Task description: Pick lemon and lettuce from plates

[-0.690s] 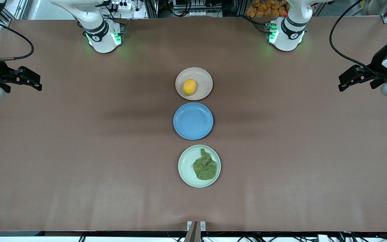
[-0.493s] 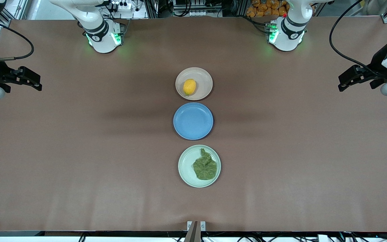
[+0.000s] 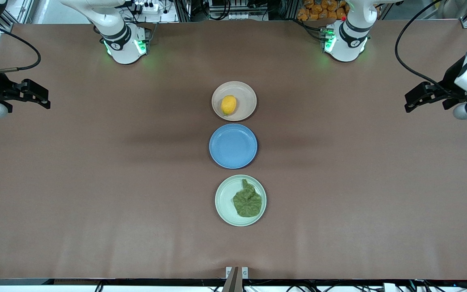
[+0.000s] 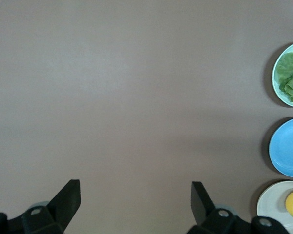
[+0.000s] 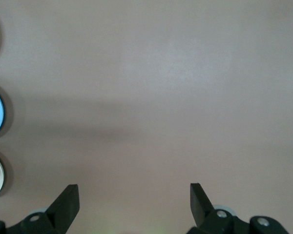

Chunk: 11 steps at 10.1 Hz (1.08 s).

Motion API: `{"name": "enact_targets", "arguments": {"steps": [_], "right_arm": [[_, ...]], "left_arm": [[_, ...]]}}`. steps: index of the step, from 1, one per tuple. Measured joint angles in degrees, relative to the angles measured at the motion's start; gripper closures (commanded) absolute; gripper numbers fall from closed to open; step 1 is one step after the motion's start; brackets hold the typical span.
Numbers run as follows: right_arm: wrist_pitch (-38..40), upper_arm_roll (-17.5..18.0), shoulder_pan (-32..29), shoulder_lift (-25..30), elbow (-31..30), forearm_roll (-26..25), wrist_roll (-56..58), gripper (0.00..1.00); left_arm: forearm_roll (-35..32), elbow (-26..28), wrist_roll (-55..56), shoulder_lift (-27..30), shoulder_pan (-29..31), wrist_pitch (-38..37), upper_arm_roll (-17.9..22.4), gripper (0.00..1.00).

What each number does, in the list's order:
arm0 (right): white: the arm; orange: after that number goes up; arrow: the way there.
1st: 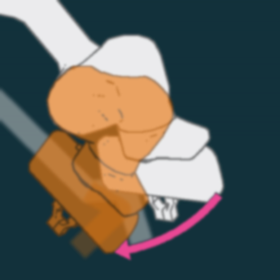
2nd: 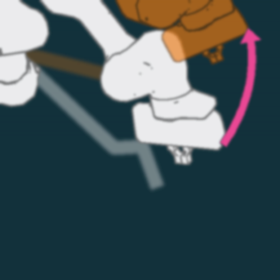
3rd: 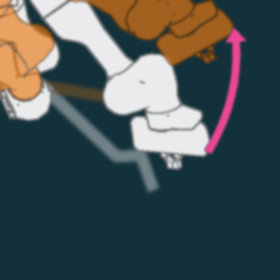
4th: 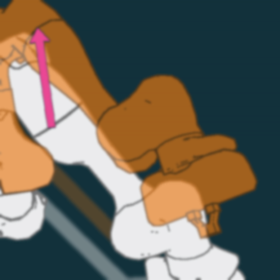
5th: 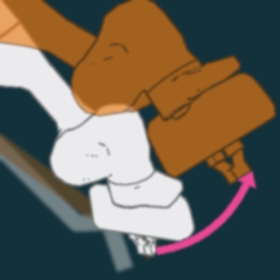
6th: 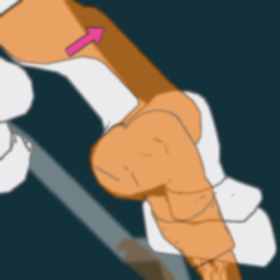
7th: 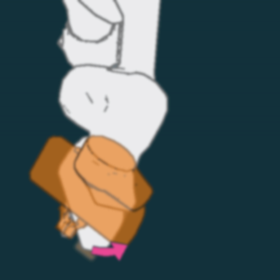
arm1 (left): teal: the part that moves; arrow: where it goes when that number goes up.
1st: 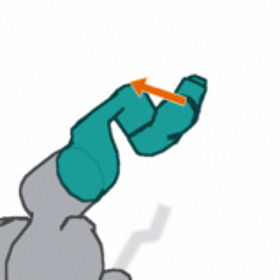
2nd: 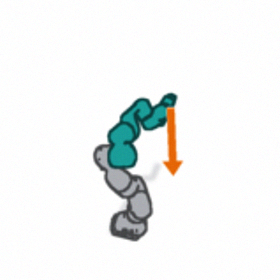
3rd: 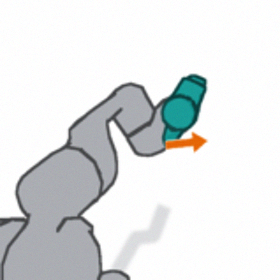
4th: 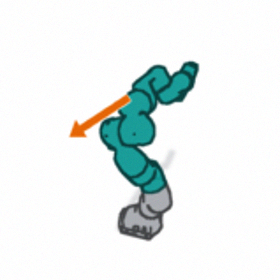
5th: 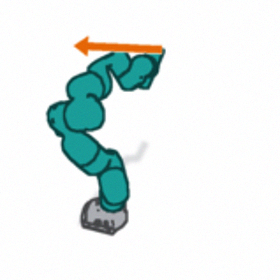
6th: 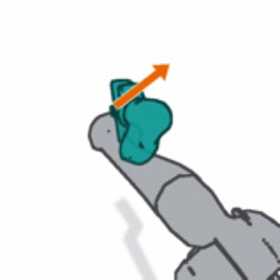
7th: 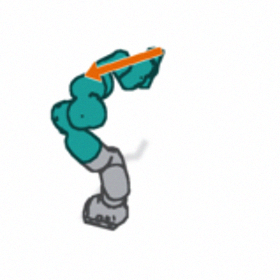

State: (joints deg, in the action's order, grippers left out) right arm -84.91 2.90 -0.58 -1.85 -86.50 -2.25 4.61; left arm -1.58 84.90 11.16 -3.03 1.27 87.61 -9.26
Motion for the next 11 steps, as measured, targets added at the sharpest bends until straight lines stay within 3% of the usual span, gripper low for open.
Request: {"name": "enact_targets", "arguments": {"steps": [4,7,11], "right_arm": [[0.05,1.04,3.2,-0.82,-0.26,0.35,0.35,0.0],[-0.15,1.11,6.07,-2.19,-0.28,1.17,-2.39,0.0],[-0.25,1.4,16.51,-6.09,-1.24,3.69,-15.15,0.0]], "left_arm": [[2.05,0.09,-2.66,-3.17,-0.95,8.26,-0.54,0.0],[5.17,0.3,-5.95,-7.36,-5.31,18.19,-0.9,0.0],[5.21,0.68,-6.74,-16.52,-10.71,34.81,-1.01,0.0]]}}
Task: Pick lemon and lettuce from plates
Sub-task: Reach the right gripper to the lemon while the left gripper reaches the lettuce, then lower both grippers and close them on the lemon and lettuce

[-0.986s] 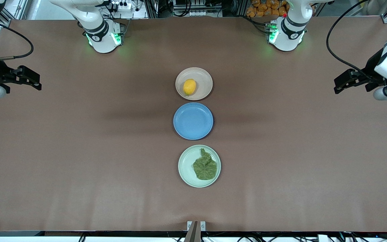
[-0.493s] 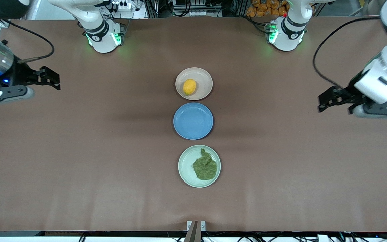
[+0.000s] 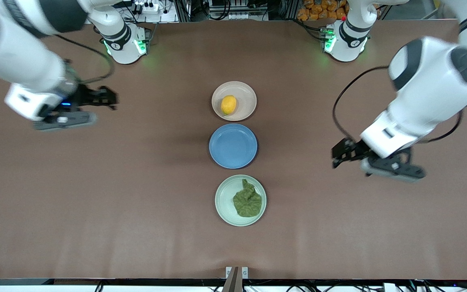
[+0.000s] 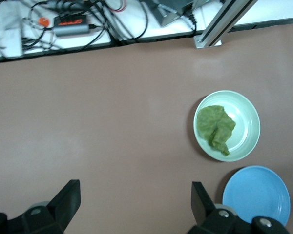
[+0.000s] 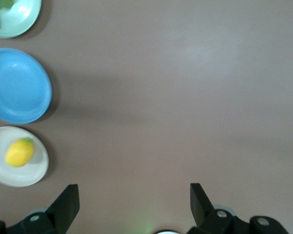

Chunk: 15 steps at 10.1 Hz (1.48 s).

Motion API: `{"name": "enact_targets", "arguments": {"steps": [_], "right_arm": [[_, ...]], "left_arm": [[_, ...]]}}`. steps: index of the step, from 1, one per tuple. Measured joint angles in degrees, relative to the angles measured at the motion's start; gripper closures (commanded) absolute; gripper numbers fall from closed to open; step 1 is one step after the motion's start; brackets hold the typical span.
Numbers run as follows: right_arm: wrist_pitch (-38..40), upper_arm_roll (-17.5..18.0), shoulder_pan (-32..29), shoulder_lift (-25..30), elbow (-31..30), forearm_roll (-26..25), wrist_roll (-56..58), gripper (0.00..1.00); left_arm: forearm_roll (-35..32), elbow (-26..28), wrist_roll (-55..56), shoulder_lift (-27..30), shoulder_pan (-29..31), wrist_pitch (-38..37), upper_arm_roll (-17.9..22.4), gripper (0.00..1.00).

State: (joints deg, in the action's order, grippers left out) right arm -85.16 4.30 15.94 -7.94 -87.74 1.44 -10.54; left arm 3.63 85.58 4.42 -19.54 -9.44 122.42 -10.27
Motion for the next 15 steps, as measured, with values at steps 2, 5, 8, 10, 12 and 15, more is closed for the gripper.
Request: {"name": "enact_targets", "arguments": {"steps": [2,5,8,10,12,15], "right_arm": [[-4.23,0.15,8.45,-3.16,-1.43,0.78,-12.18,0.0],[-11.69,0.22,20.21,-9.77,-2.7,0.76,-25.8,0.0],[-18.52,0.16,25.73,-14.73,-6.02,0.79,-29.28,0.0],[-21.98,0.16,28.55,-16.52,-9.3,0.83,-30.12,0.0],[-26.25,0.16,30.6,-16.89,-12.39,0.85,-34.86,0.0],[-29.23,0.16,32.19,-18.51,-13.64,0.85,-38.9,0.0]], "left_arm": [[0.0,0.02,-0.01,-4.21,-2.98,6.31,0.0,0.0],[-0.01,0.19,-0.26,-11.28,-7.18,19.29,-0.07,0.0],[-3.36,0.26,-0.31,-18.7,-13.03,32.21,0.49,0.0],[-4.69,0.18,-0.39,-21.79,-13.09,36.13,0.99,0.0],[-6.66,0.15,-0.66,-24.35,-14.09,40.28,1.93,0.0],[-6.9,-1.59,-0.66,-29.34,-19.39,44.15,5.99,0.0]]}}
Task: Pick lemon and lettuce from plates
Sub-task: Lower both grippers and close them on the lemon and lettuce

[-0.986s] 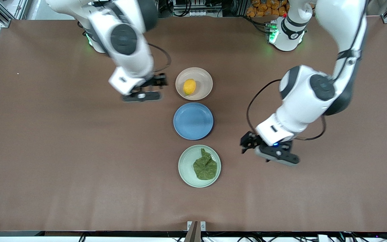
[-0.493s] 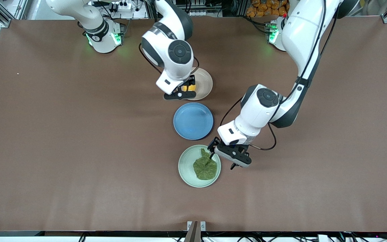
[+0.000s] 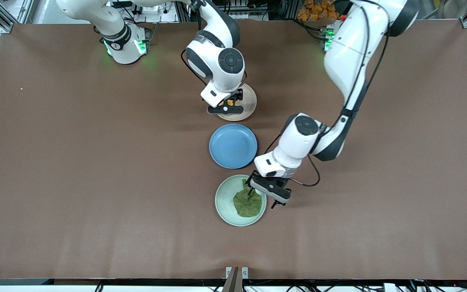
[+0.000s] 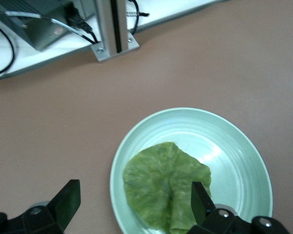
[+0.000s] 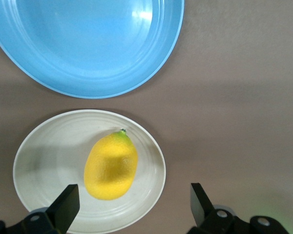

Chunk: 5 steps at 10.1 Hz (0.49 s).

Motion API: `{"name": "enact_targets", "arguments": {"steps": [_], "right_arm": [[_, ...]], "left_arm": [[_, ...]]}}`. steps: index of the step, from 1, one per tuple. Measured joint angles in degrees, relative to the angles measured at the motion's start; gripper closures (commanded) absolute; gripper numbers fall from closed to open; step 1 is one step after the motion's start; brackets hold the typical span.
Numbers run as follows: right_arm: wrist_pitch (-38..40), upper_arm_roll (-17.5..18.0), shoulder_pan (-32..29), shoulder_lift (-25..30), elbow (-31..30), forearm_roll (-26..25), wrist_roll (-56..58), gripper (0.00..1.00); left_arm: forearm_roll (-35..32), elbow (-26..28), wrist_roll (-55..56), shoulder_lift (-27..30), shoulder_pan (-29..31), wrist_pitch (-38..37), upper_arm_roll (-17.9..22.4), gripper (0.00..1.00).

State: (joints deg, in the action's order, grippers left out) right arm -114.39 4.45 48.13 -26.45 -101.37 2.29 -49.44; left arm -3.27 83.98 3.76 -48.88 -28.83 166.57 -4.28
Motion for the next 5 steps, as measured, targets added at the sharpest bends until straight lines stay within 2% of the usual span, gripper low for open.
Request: {"name": "enact_targets", "arguments": {"steps": [3,5], "right_arm": [[-7.72,0.02,0.55,-1.54,-3.61,0.04,-1.09,0.0],[-9.73,0.02,1.18,-1.66,-4.94,0.05,-2.11,0.0]], "left_arm": [[-0.04,-1.71,-0.01,-2.85,-3.13,0.2,1.75,0.0],[-0.05,-3.08,-0.02,-4.68,-5.76,0.95,4.49,0.0]]}}
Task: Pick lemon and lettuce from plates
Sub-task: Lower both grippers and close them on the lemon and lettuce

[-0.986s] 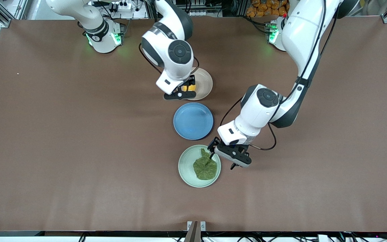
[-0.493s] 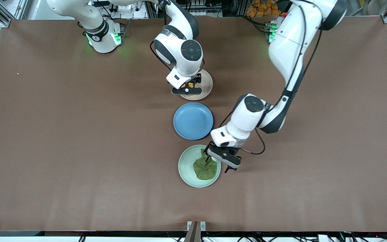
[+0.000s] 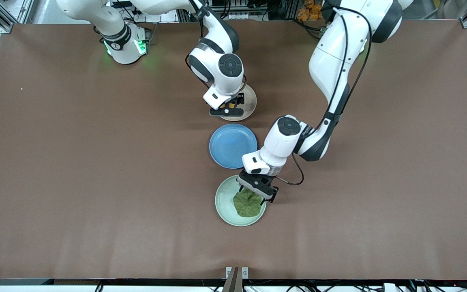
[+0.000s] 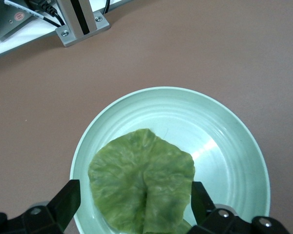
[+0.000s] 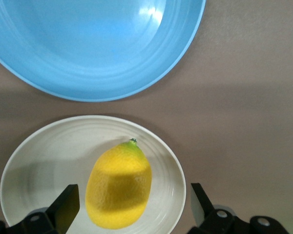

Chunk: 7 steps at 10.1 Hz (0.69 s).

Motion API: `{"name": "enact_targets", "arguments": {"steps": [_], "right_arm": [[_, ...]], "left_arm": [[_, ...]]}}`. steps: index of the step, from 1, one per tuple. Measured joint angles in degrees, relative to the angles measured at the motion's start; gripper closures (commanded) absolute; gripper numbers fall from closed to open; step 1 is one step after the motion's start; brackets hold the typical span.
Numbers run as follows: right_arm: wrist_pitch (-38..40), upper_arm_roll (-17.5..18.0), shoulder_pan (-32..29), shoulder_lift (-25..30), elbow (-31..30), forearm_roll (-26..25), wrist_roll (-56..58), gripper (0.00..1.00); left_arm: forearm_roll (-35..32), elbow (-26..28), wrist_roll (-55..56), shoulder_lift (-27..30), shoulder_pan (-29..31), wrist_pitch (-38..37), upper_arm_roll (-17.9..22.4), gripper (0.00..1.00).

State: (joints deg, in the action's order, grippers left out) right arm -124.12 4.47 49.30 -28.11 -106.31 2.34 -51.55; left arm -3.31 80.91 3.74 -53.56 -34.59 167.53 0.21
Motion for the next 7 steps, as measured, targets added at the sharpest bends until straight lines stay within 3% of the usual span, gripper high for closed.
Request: {"name": "enact_targets", "arguments": {"steps": [7], "right_arm": [[-7.01,0.0,1.23,-1.02,-3.88,0.03,-0.97,0.0]], "left_arm": [[-0.01,-2.84,-0.25,-3.94,-1.87,0.45,1.41,0.0]]}}
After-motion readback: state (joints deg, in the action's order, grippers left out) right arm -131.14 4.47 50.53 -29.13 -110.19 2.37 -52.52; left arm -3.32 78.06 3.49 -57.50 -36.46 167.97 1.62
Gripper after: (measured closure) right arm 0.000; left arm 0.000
